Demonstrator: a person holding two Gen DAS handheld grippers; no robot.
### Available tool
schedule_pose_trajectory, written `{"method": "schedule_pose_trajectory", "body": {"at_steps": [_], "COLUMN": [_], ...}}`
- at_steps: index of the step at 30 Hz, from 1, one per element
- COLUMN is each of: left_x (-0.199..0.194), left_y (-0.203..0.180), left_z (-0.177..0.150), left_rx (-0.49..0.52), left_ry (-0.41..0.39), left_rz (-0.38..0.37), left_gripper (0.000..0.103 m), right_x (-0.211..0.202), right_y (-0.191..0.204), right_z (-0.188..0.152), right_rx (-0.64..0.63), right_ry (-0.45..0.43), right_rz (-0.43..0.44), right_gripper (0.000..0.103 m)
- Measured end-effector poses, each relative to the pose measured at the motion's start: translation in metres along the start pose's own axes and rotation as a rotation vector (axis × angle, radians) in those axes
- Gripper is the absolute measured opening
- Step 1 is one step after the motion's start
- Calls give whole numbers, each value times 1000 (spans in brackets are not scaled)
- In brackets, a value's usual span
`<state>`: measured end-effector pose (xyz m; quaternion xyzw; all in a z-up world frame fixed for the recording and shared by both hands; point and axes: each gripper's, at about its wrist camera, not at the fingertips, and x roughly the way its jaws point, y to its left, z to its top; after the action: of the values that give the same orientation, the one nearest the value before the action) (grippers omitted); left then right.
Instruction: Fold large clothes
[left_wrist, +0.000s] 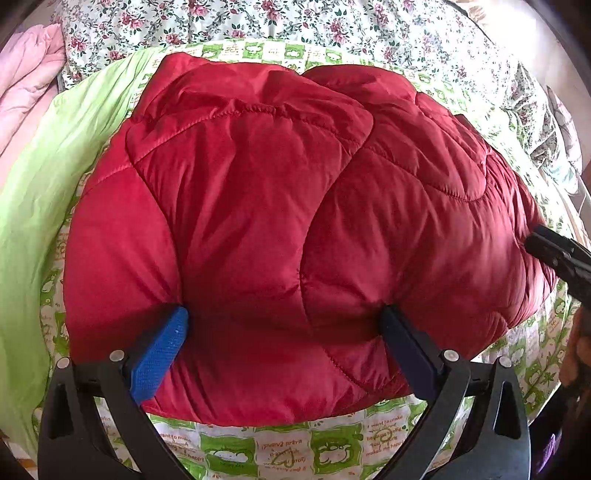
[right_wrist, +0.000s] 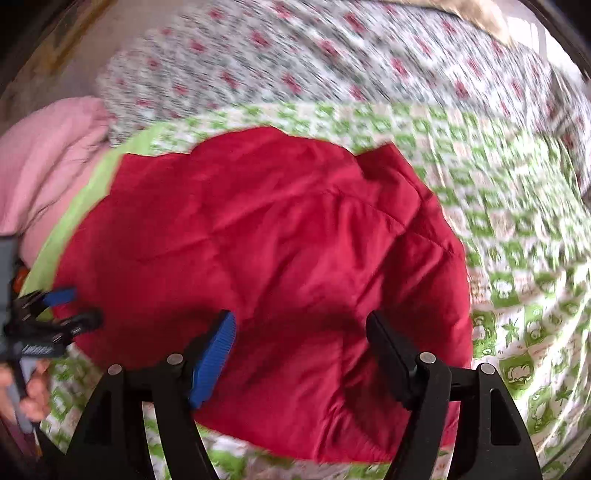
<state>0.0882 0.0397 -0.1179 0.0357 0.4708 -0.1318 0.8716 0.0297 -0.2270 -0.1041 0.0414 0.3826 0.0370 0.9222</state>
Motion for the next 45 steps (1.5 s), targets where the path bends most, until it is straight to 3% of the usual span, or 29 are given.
{"method": "schedule_pose_trajectory", "body": {"at_steps": [4,19,22,24,28,32,34,37,45], "left_x": [0,-2,-6,-22,-38,-6,9,23,20], "left_y": [-1,-7,-10,-14,-17,-7,-1,-11,-13], "left_z": [-1,-3,-4,1,30,52,55,57,61], "left_rx": [14,18,16,18,30,-2,-16,35,34], "left_ry": [0,23,12,-42,-105,-41,-20,-12,-8], "left_rz": [10,52,72,71,109,162,147,215,230], "left_gripper": [103,103,103,101,100,100,102,103,103], "right_x": [25,23,9,-5,-10,29,54,74,72], "right_y": [-4,-15,-9,-5,-2,-5,-13,-18,-17], "right_z": [-15,-29,-18,-5,28,51,52,48,48], "right_rx": [-22,-3,-16,-14,-17,6,26,26,39], "right_ry": [74,72,55,10,-38,30,87,96,113], "right_rz": [-11,-46,-25,18,50,48,31,31,24], "right_gripper": [75,76,76,74,74,74,75,75,75]}}
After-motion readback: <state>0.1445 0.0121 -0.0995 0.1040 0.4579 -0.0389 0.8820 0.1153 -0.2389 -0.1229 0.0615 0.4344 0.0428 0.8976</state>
